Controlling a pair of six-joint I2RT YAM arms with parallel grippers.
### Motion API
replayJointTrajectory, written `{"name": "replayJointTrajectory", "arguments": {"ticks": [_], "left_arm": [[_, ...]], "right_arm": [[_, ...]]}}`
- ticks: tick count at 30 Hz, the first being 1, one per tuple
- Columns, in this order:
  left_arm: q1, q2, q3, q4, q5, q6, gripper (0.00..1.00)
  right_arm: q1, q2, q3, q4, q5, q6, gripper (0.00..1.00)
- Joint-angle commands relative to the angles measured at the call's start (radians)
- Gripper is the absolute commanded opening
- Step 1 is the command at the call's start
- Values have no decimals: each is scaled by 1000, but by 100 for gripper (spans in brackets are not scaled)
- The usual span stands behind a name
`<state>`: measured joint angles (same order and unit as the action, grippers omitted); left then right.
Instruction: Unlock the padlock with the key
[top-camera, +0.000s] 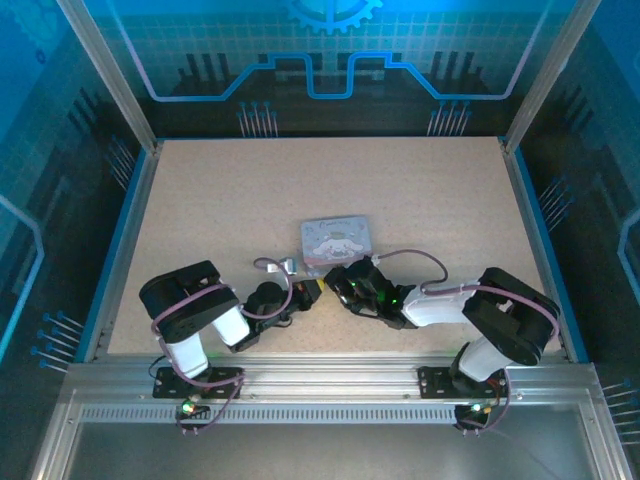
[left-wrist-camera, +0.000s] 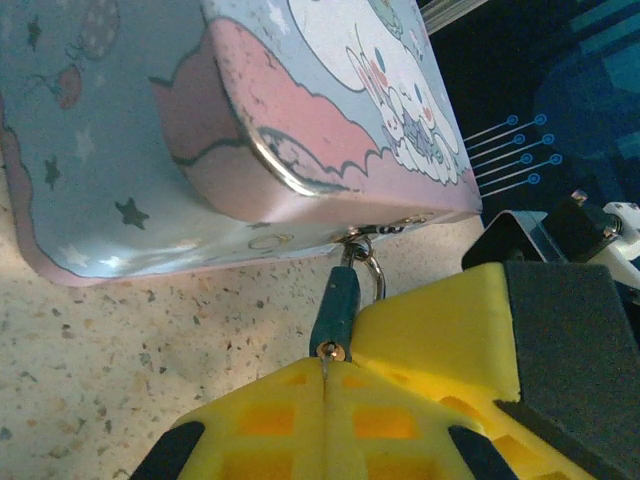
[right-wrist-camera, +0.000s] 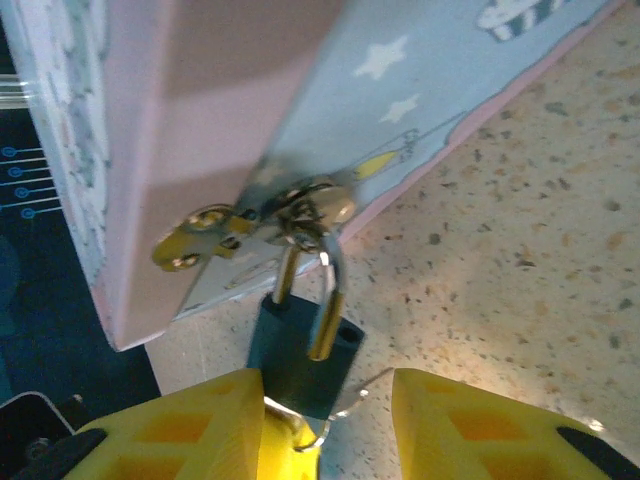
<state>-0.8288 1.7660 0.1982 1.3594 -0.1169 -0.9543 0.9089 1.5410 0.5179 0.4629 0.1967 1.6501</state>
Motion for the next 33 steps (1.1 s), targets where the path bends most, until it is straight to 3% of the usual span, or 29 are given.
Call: {"name": "replayJointTrajectory", "arguments": {"ticks": [1, 4, 9, 14, 21, 24, 29, 33], "left_arm": [[-17, -27, 1, 40, 8, -58, 0], [-21, -27, 7, 40, 13, -77, 0], [-26, -36, 7, 40, 10, -89, 0], [-34, -34, 4, 40, 4, -83, 0], [-46, -37, 5, 40, -9, -48, 0], [-47, -39, 6, 40, -4, -28, 6], [-50, -42, 6, 40, 0, 4, 26], [-50, -61, -11, 40, -13, 36, 36]], "right_arm": [[-2, 29, 8, 41, 32, 11, 38], [-3, 47, 19, 56, 39, -5, 33], [-3, 55, 31, 55, 43, -28, 13], [5, 7, 33, -24, 84, -56, 2], [8, -85, 74, -244, 146, -172, 0], [8, -108, 105, -330, 150, -247, 0], [5, -120, 128, -395, 127, -345, 0], [-15, -115, 160, -468, 86, -433, 0]]}}
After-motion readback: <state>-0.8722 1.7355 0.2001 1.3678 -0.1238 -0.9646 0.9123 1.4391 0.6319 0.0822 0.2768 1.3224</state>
